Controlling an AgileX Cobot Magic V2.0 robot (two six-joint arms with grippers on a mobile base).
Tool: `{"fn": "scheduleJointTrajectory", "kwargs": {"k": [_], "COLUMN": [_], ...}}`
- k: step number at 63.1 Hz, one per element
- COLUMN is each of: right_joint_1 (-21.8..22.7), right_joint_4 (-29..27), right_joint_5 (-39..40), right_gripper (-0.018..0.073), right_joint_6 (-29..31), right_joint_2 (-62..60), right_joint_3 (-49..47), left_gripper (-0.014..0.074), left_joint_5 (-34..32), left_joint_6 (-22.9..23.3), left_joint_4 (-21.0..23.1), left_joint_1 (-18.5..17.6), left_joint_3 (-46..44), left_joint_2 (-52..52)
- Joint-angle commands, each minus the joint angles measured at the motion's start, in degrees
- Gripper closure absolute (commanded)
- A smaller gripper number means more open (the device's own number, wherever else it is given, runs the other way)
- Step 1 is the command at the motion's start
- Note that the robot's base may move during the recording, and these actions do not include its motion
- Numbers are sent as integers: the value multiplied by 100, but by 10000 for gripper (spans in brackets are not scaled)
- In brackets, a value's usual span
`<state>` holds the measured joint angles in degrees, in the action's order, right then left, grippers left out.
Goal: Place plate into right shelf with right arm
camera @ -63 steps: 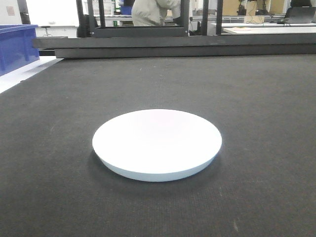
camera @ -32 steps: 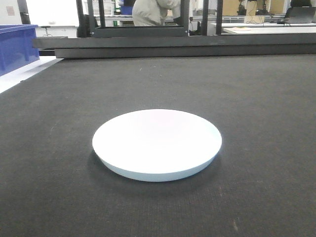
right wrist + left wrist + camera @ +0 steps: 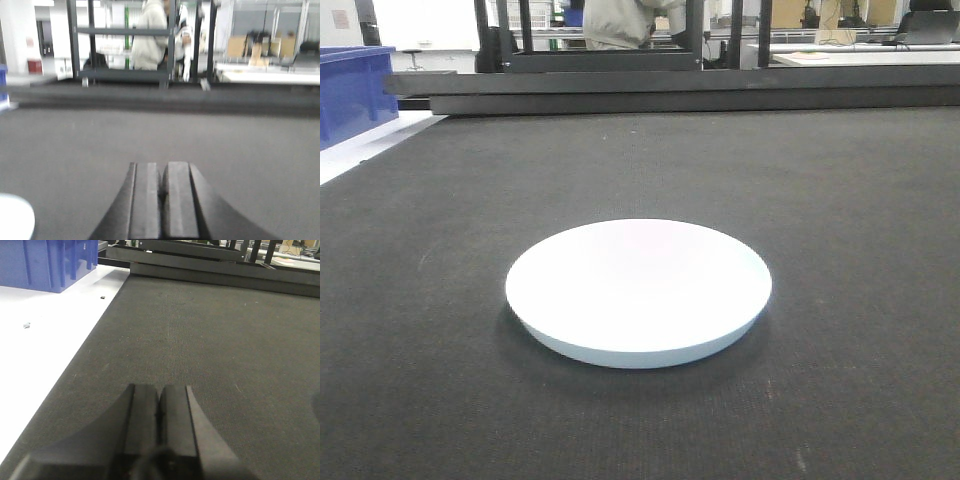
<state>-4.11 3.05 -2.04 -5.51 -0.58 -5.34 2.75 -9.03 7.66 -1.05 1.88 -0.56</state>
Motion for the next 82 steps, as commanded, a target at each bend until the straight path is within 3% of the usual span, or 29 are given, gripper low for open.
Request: {"fn": "scheduleJointTrajectory", "kwargs": {"k": [1, 18, 27, 40, 46, 51, 60, 64, 73, 82], "right_joint_1": [22, 15, -168, -1142, -1564, -1774, -2164, -2312, -2597, -2678], "right_joint_4": [64, 66, 77, 77, 82, 88, 88, 88, 72, -188], "right_joint_5": [83, -1587, -1993, -2594, -2905, -3302, -4327, -4737, -5622, -5680], "right_gripper": [496, 496, 496, 491, 478, 394, 43, -68, -49, -49], "right_joint_6": [10, 4, -68, -126, -665, -1189, -1736, -1798, -1822, -1822], "right_joint_2": [337, 2465, 3713, 5473, 6332, 6996, 8227, 8614, 9461, 10028], "right_joint_3": [-633, -2226, -2882, -3707, -4143, -4583, -5489, -5908, -6808, -7326], "left_gripper": [725, 725, 725, 725, 725, 725, 725, 725, 725, 725], "left_joint_5": [-516, -516, -516, -516, -516, -516, -516, -516, -516, -516], "left_joint_6": [40, 40, 40, 40, 40, 40, 40, 40, 40, 40], "left_joint_4": [47, 47, 47, 47, 47, 47, 47, 47, 47, 47], "left_joint_1": [-11, -11, -11, -11, -11, -11, -11, -11, -11, -11], "left_joint_3": [59, 59, 59, 59, 59, 59, 59, 59, 59, 59], "left_joint_2": [-59, -59, -59, -59, -59, -59, -59, -59, -59, -59]}}
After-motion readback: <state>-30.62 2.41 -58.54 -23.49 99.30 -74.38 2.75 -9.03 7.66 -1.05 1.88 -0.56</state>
